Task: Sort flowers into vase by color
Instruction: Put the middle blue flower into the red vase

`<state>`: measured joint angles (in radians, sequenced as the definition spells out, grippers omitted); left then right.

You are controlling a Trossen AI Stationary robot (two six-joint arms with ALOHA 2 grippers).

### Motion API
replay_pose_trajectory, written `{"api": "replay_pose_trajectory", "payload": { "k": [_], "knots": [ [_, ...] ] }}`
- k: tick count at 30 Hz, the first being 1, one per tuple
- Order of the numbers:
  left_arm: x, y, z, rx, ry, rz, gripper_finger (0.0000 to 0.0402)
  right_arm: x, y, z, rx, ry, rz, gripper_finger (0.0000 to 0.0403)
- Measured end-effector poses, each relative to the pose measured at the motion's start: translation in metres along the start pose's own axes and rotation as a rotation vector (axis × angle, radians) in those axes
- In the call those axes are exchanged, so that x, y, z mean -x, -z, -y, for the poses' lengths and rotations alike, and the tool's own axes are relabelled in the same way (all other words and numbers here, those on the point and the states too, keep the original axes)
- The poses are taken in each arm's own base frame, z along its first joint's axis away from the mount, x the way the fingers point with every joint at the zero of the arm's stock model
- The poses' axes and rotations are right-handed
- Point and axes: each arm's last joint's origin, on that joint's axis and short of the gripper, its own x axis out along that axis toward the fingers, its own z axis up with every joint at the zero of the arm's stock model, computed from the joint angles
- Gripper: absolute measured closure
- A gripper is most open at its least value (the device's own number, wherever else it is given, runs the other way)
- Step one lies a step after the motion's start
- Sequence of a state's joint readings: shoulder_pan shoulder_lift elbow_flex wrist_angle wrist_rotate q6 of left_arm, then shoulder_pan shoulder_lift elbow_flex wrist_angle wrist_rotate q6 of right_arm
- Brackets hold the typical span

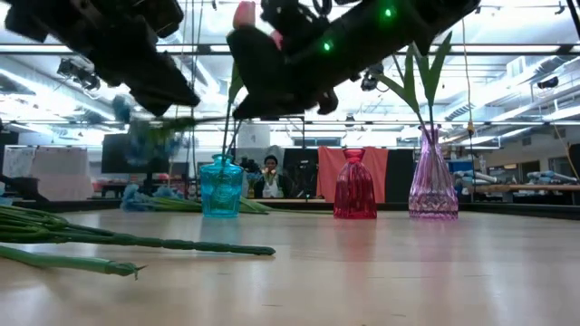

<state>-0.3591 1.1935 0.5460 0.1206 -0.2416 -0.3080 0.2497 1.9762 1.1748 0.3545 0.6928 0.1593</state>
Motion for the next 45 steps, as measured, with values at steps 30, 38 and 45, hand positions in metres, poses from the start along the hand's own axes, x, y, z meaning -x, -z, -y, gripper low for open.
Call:
{"api": "replay_pose_trajectory", "payload": {
  "k": [30,38,45],
  "knots": [
    [0.033,-0.027,-0.009,-0.018,-0.193,0.847,0.0263,0.054,-0.047,-0.032,0.121,0.248,0.418,0.0377],
    [0.032,-0.029,-0.014,-0.007,-0.218,0.856,0.025,0.052,-0.048,-0.031,0.13,0.214,0.435,0.0373],
    [0.027,-0.025,-0.015,0.078,-0.179,0.807,0.025,0.053,-0.049,-0.029,0.184,0.287,0.411,0.0374]
  ]
}}
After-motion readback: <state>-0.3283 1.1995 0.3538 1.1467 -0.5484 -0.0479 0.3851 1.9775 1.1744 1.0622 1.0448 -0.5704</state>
